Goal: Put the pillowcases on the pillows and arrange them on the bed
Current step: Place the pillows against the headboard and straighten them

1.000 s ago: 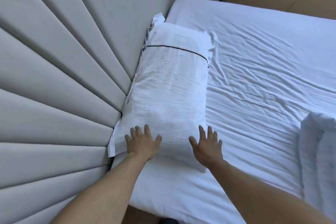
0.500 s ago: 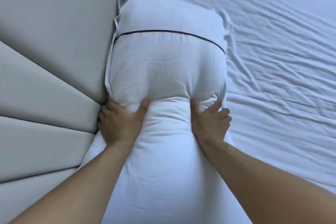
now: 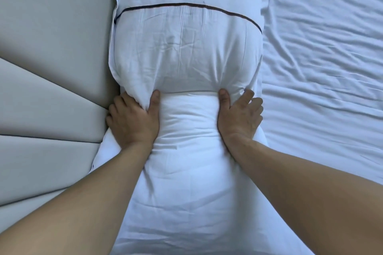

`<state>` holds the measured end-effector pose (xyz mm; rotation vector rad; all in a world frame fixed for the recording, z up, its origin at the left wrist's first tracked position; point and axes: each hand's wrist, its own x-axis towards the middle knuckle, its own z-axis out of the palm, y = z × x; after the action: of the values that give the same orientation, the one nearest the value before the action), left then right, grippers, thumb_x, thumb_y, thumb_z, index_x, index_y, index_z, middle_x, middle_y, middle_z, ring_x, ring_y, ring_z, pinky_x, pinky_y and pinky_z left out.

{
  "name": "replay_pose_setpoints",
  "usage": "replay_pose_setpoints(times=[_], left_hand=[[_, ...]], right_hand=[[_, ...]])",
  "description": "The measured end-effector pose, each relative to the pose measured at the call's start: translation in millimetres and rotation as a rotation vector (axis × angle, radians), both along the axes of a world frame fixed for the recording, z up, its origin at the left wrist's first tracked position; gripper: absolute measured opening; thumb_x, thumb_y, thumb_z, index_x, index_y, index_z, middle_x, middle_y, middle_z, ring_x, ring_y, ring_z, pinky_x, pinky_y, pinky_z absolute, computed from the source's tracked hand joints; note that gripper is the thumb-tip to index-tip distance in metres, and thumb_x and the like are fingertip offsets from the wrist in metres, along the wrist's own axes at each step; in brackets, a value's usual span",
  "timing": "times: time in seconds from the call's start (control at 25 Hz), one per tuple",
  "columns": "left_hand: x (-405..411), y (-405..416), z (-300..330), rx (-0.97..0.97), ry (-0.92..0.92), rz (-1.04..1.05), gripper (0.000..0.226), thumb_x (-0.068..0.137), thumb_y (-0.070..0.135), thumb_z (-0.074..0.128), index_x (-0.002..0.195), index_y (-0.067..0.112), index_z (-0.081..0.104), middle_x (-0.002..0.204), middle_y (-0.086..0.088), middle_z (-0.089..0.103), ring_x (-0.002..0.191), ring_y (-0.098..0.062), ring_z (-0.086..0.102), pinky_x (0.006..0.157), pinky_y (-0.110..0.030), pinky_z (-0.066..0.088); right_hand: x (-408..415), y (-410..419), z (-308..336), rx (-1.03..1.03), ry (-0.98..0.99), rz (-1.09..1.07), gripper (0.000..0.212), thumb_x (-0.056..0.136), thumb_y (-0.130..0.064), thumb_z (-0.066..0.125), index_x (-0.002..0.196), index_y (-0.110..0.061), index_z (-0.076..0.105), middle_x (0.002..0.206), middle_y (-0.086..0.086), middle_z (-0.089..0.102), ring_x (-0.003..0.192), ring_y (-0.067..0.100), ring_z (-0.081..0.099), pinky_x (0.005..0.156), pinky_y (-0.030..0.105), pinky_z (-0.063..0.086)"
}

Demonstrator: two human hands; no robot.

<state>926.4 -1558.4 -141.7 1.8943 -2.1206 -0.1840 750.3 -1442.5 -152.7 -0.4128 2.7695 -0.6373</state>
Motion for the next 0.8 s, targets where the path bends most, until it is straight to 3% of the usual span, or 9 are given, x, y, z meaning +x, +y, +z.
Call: replay_pose_setpoints(times=[0.16, 0.32, 0.52, 0.64, 0.8], left_hand=[[-1, 9, 5, -0.012, -0.126, -0.077, 0.064, 0.103, 0.055, 0.035, 0.105, -0.004, 0.058, 0.104, -0.023, 0.057, 0.097, -0.042, 0.054, 0.078, -0.053, 0.041], [6, 25, 25, -0.038, -0.145, -0.133, 0.054, 0.104, 0.044, 0.042, 0.098, -0.005, 0.063, 0.102, -0.023, 0.06, 0.096, -0.042, 0.055, 0.077, -0.051, 0.041], [1, 39, 96, 0.106, -0.175, -0.015, 0.058, 0.104, 0.049, 0.029, 0.135, 0.007, 0.054, 0.125, -0.019, 0.062, 0.115, -0.042, 0.056, 0.099, -0.055, 0.04], [-7, 57, 151, 0.162, -0.054, -0.013, 0.056, 0.104, 0.049, 0.028, 0.136, 0.009, 0.051, 0.124, -0.02, 0.062, 0.112, -0.045, 0.06, 0.096, -0.058, 0.045], [-51, 97, 227, 0.314, 0.192, 0.008, 0.057, 0.106, 0.049, 0.029, 0.129, 0.003, 0.056, 0.127, -0.023, 0.061, 0.116, -0.045, 0.057, 0.094, -0.051, 0.044]], right_hand=[[-3, 7, 5, 0.022, 0.04, 0.071, 0.05, 0.105, -0.052, 0.032, 0.138, -0.017, 0.043, 0.128, 0.014, 0.046, 0.121, 0.035, 0.044, 0.099, 0.045, 0.035], [-11, 27, 32, -0.124, -0.071, 0.097, 0.038, 0.108, -0.044, 0.03, 0.12, -0.016, 0.053, 0.115, 0.012, 0.049, 0.111, 0.035, 0.05, 0.087, 0.044, 0.045], [0, 47, 111, -0.285, -0.092, 0.028, 0.035, 0.108, -0.037, 0.033, 0.1, -0.009, 0.053, 0.104, 0.007, 0.048, 0.095, 0.033, 0.054, 0.076, 0.04, 0.045], [0, 79, 163, -0.345, -0.112, -0.019, 0.033, 0.108, -0.036, 0.034, 0.094, -0.011, 0.052, 0.101, 0.003, 0.048, 0.088, 0.031, 0.054, 0.072, 0.038, 0.042], [-39, 119, 231, -0.461, -0.121, -0.098, 0.034, 0.108, -0.035, 0.038, 0.087, -0.013, 0.052, 0.103, 0.004, 0.052, 0.088, 0.028, 0.055, 0.075, 0.037, 0.043]])
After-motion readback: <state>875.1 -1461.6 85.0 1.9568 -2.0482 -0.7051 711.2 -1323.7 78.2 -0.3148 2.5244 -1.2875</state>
